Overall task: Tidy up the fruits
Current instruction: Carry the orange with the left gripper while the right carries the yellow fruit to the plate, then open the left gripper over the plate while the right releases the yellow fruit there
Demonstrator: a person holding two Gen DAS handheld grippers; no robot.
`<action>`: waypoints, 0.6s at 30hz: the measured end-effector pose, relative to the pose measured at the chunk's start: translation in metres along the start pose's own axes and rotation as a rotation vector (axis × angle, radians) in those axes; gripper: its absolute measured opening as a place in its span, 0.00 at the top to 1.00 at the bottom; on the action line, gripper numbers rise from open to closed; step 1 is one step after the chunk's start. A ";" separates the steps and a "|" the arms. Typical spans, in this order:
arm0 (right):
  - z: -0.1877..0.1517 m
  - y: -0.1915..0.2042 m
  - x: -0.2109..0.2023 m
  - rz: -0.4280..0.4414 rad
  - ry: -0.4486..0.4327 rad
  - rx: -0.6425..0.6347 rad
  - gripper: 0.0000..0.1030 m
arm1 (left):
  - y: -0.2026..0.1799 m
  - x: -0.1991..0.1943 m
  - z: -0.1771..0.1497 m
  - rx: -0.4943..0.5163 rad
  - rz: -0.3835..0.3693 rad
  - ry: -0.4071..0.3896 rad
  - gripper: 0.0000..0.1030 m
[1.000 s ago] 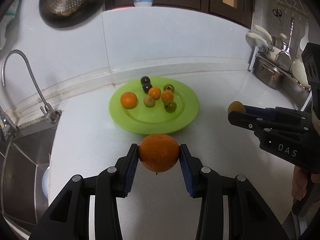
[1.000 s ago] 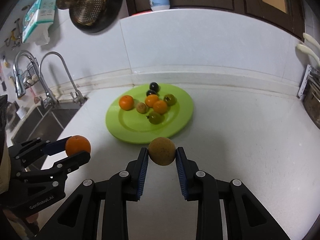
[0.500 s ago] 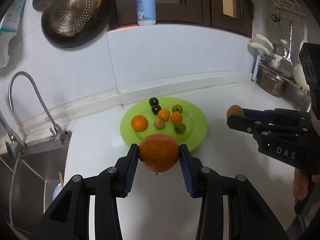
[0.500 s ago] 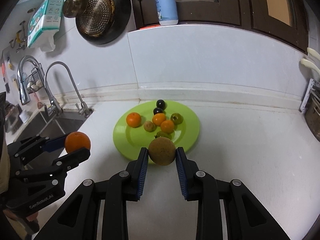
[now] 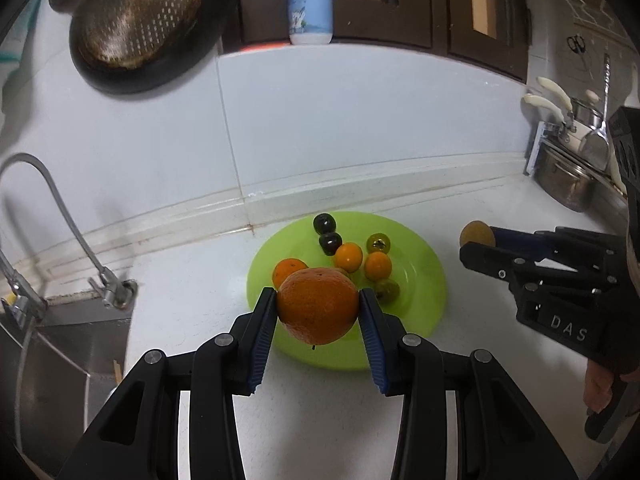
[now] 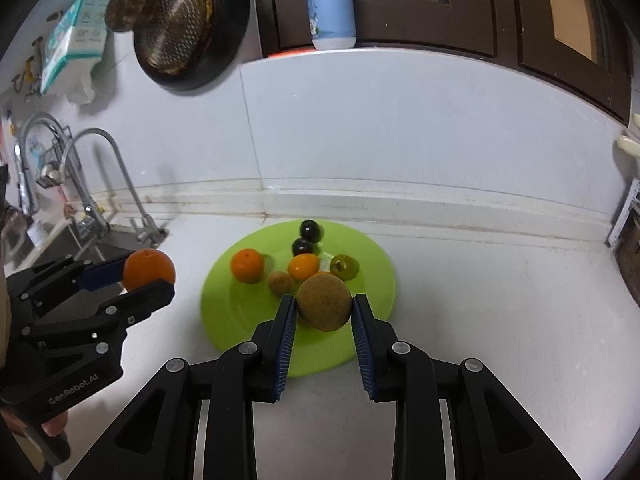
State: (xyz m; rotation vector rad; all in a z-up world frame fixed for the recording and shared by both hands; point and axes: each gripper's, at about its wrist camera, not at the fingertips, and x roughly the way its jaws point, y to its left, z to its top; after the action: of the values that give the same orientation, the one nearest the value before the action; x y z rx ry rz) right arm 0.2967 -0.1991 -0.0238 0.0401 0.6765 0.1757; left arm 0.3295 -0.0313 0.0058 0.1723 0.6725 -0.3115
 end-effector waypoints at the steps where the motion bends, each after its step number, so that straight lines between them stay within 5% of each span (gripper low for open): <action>1: 0.001 -0.001 0.005 0.002 0.003 -0.002 0.72 | 0.001 0.004 0.001 -0.005 -0.004 0.006 0.60; 18: -0.005 -0.031 0.083 0.057 0.140 0.098 0.71 | -0.004 0.083 -0.003 -0.016 -0.029 0.146 0.60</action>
State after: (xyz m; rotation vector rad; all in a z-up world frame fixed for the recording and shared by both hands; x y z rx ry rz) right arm 0.3612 -0.2151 -0.0820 0.1421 0.8241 0.2009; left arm 0.3875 -0.0530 -0.0495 0.1712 0.8222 -0.3231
